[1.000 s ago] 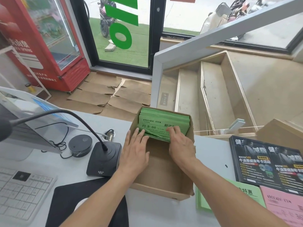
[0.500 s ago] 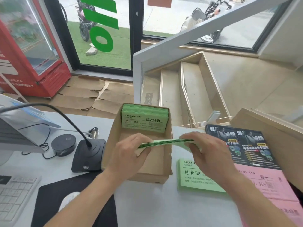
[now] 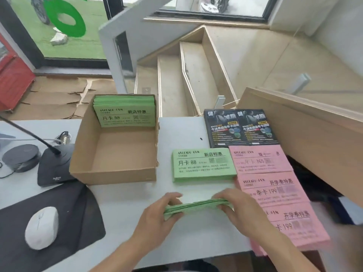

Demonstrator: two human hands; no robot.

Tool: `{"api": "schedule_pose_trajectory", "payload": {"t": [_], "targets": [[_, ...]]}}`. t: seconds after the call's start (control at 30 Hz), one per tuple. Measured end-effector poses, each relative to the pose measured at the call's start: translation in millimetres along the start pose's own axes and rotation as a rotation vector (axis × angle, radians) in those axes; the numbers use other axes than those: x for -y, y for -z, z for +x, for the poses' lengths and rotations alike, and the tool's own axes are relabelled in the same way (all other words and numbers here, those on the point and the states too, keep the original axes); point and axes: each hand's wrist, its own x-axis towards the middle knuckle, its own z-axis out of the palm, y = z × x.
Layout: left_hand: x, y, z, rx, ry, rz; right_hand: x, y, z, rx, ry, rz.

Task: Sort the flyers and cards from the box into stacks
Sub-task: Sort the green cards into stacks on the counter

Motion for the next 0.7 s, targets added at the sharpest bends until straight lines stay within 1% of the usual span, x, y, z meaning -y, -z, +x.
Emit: {"api": "schedule_pose_trajectory", "payload": {"t": [0.03, 0.1, 0.17, 0.23, 0.33, 0.4, 0.47, 0.57, 0.63, 0.7], "targets": [[-1, -2, -3, -0.012, 0.057, -0.072, -4, -2, -3, -0.028, 0.019, 0.023], [-7, -4, -5, -0.035, 0.208, -0.233, -6, -1, -5, -0.075, -0.012, 0.079], [-13, -8, -5, -0.033, 0.311, -0.318, -5, 2, -4, -0.087, -0.035, 0.091], [-19, -10, -7, -0.075, 0.313, -0.304, -2, 3, -5, -0.113, 0.003, 0.045], [-28, -7, -14, -0.191, 0.253, -0.294, -3, 9, -11, -0.16, 0.047, 0.052], [-27, -5, -19, -0.168, 0.253, -0.287, -6, 8, -15, -0.13, 0.069, 0.044], [-20, -4, -23, -0.096, 0.29, -0.279, -10, -1, -14, -0.05, 0.105, 0.011], [-17, -6, -23, -0.071, 0.332, -0.291, -13, -5, -14, 0.05, 0.083, 0.034], [-24, -13, -19, -0.132, 0.364, -0.318, -14, 2, -11, 0.067, 0.029, 0.084], [-28, -25, -10, -0.194, 0.403, -0.315, -16, 8, -5, 0.031, -0.015, 0.068]]}}
